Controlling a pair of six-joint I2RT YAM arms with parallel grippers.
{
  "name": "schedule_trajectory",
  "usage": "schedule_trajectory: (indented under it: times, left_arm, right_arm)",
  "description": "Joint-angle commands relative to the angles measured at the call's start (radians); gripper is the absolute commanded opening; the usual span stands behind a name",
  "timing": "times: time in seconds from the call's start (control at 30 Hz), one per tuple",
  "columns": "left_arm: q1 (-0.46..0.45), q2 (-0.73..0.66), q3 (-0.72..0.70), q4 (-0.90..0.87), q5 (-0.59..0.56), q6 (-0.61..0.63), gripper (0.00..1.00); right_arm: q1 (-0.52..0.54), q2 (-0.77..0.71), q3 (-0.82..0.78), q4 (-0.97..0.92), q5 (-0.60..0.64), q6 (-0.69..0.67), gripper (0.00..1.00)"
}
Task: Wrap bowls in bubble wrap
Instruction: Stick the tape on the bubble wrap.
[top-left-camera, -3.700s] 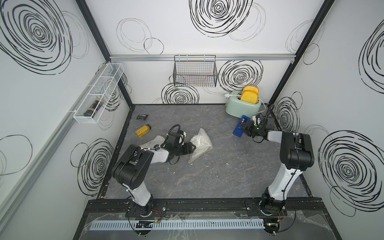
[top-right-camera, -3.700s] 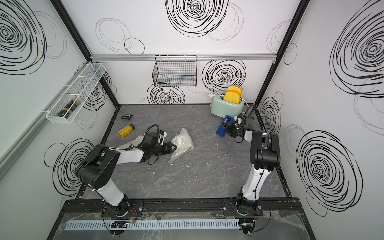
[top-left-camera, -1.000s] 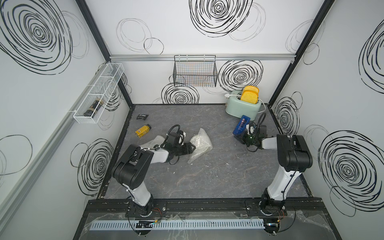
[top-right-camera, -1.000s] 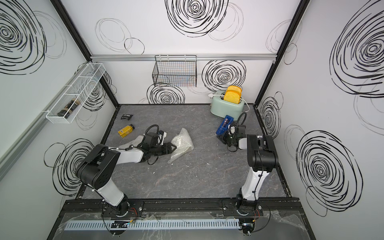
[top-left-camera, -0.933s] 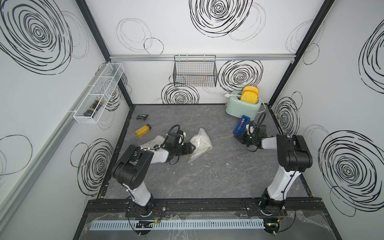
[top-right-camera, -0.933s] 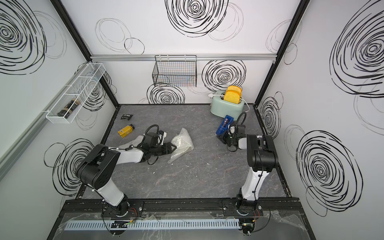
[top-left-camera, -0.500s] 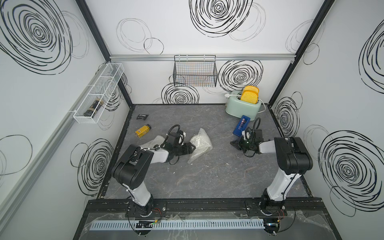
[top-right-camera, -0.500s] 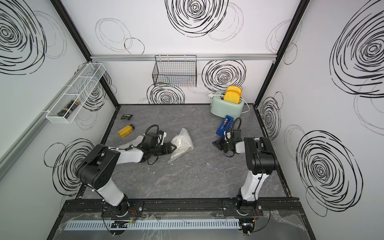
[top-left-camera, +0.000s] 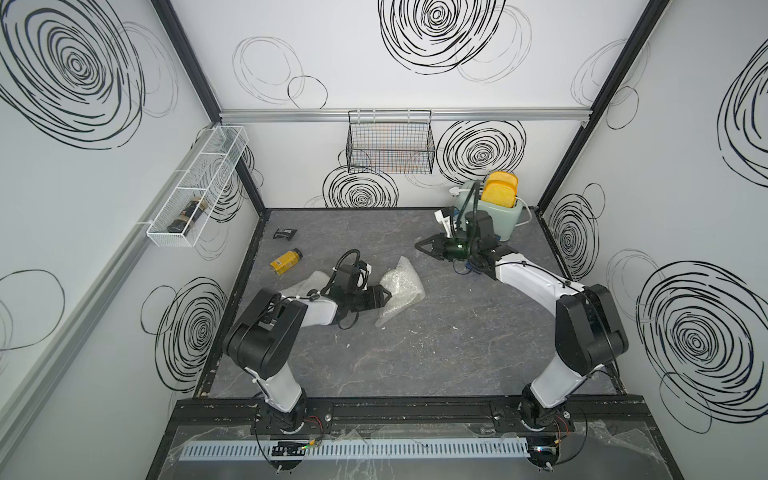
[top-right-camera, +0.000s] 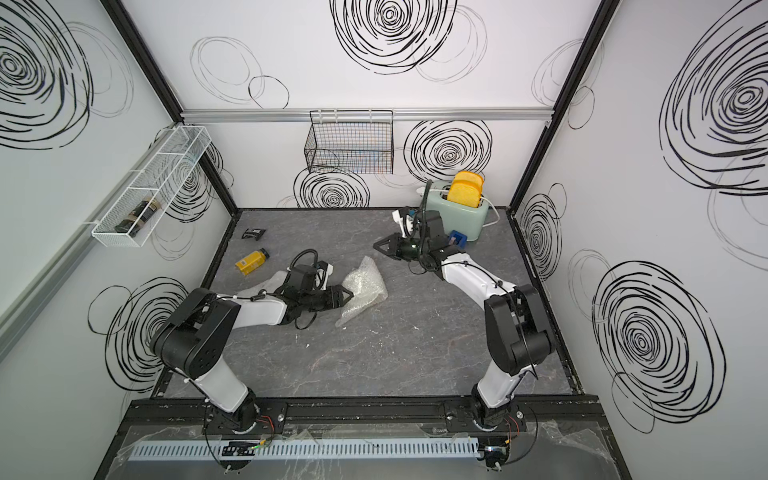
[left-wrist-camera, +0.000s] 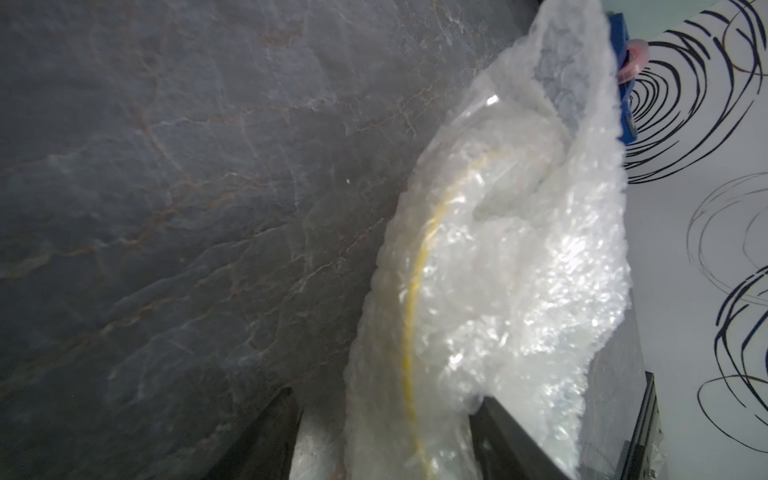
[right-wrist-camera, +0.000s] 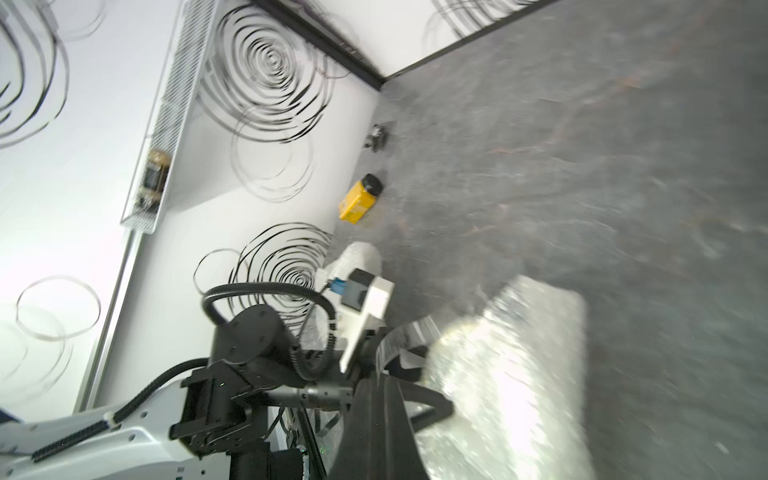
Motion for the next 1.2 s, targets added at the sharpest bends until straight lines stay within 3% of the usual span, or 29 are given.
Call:
schedule_trajectory:
  times: [0.0,0.37,1.17]
  left_arm:
    - [0.010,-0.014,-0.012,0.008,0.007,0.017,0.68]
    - [0.019,-0.017,-0.021,0.021,0.014,0.011,0.68]
    - [0.018,-0.016,-0.021,0.019,0.009,0.012,0.68]
  right_arm:
    - [0.079,0.102,0.103,-0.162,-0.034,-0.109,0.00]
    - [0.124,0.308,0.178,-0.335,-0.073,-0.269,0.00]
    - [0.095,0.394,0.145,-0.426,-0.004,-0.318,0.00]
